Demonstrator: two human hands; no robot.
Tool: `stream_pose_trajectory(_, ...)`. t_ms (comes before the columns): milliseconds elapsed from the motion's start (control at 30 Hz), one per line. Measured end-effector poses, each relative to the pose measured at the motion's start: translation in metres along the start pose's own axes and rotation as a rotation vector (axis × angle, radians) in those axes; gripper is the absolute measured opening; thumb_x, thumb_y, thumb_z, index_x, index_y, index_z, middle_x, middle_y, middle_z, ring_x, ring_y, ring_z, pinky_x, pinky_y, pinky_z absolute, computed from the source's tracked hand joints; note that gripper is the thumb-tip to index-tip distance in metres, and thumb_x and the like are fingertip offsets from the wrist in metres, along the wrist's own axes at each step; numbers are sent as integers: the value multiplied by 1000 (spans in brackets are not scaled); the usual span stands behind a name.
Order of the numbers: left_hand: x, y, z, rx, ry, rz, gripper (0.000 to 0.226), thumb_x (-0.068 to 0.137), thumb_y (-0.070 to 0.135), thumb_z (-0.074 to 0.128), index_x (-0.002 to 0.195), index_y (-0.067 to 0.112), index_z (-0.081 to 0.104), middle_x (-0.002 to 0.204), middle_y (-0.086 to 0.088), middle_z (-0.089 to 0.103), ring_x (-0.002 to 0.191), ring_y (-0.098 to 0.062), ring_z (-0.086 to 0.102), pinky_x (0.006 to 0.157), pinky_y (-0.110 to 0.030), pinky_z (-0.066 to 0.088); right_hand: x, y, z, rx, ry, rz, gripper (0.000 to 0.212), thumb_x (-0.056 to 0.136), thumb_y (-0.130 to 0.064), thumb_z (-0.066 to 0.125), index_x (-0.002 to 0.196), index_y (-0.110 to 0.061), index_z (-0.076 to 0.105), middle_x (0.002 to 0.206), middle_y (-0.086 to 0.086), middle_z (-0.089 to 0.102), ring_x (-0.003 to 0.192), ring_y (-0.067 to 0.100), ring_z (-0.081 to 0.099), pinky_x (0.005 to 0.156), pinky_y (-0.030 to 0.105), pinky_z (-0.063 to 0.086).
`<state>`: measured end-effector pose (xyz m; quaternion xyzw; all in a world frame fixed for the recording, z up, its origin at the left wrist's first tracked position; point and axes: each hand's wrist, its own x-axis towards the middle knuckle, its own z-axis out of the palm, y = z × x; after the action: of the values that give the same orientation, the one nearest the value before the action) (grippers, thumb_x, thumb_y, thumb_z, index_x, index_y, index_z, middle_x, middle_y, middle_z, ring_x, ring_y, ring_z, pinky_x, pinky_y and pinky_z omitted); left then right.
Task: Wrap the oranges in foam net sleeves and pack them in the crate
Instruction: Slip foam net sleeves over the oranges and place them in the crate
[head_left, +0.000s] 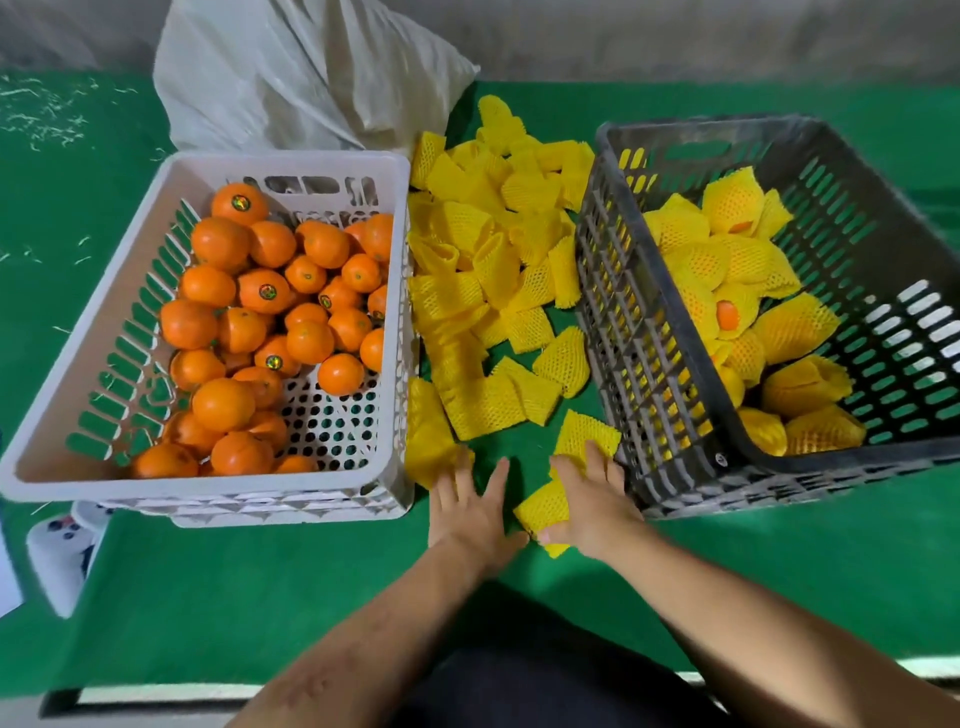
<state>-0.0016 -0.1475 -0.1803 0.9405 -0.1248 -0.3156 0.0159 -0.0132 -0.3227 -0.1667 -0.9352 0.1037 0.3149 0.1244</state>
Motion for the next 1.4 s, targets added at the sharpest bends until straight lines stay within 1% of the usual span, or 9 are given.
stream_pose_trajectory(133,16,-16,3,-79,19,-128,89,103,64,43,165,37,-15,160,-22,-45,157,-49,-13,126,-59,15,14,2,-6,32,119,-16,39,95,-29,70,127,-20,52,140,8,34,122,32,35,103,42,40)
stream_pose_trajectory(267,34,-24,-1,-130,44,-168,81,110,37,42,166,19,-14,164,-20,-40,158,-45,-11,127,-58,13,27,0,-17,162,155,32,26,95,-22,69,119,-15,58,129,10,47,118,30,46,98,38,44)
stream_pose_trajectory(400,45,-30,-15,-203,185,-194,69,102,8,49,163,19,20,167,-13,15,154,-37,23,122,-48,34,40,-16,-32,552,247,72,27,92,-20,72,115,-12,60,116,13,61,107,31,59,86,36,48)
stream_pose_trajectory(500,44,-27,-24,-254,227,-103,43,103,7,48,140,28,44,129,-11,52,127,-34,54,104,-48,50,42,-37,-46,887,278,40,39,92,-28,74,125,-13,59,119,9,65,108,28,62,94,42,53)
stream_pose_trajectory(600,45,-8,-32,-315,284,93,48,108,9,44,153,22,35,131,-12,57,124,-33,57,107,-43,48,39,-49,-54,997,289,-66,39,94,-35,69,127,-15,62,119,7,68,110,26,64,99,50,52)
stream_pose_trajectory(700,35,16,-42,-669,426,409,27,101,3,56,127,10,58,121,-12,64,111,-29,60,97,-39,48,35,-45,-58,1026,360,-91,34,98,-46,60,123,-22,62,114,3,69,106,23,65,97,53,53)
stream_pose_trajectory(900,9,23,-60,-1090,633,140,58,95,8,62,149,15,45,139,0,38,132,-8,31,115,-20,23,30,-30,-68,1087,447,0,63,103,-57,42,159,-35,23,166,3,25,148,26,32,119,47,30)
stream_pose_trajectory(1167,6,18,-93,-997,679,100,46,100,14,64,145,16,55,146,-5,46,141,-19,38,121,-37,29,23,-56,-74,986,484,-165,43,108,-28,43,151,-23,47,153,3,49,140,18,45,116,34,35)
stream_pose_trajectory(1400,60,24,-179,-619,634,96,53,101,25,59,152,23,46,158,-12,32,148,-34,28,122,-40,22,63,-79,-144,879,567,-77,46,101,-13,48,147,-17,49,147,13,52,134,31,50,111,48,41)
